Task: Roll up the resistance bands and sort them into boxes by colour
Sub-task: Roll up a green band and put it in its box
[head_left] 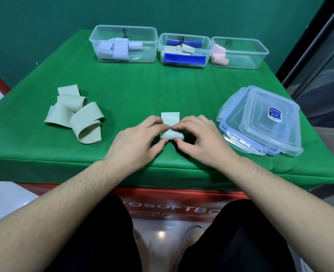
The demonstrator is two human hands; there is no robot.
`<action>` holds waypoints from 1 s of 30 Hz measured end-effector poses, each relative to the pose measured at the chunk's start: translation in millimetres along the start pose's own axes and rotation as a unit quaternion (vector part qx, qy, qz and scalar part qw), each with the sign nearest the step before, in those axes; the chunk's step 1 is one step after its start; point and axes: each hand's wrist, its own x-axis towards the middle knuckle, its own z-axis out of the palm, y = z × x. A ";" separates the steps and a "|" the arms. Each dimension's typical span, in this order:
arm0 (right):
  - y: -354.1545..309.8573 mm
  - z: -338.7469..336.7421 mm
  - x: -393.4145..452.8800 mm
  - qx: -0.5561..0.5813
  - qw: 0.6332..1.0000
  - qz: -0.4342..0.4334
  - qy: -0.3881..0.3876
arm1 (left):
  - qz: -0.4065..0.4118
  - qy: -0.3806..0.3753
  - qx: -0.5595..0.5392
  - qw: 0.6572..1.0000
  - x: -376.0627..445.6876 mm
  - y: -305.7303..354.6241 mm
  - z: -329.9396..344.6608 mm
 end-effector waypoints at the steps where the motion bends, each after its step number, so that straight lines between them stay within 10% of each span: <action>1: 0.6 -0.1 1.1 -0.003 1.000 0.001 -0.001 | 0.004 0.007 0.004 1.000 0.4 -0.1 -0.2; 30: -13.4 -6.8 -33.4 0.022 1.000 -0.014 -0.010 | 0.035 -0.006 -0.019 0.999 -30.9 5.3 -5.7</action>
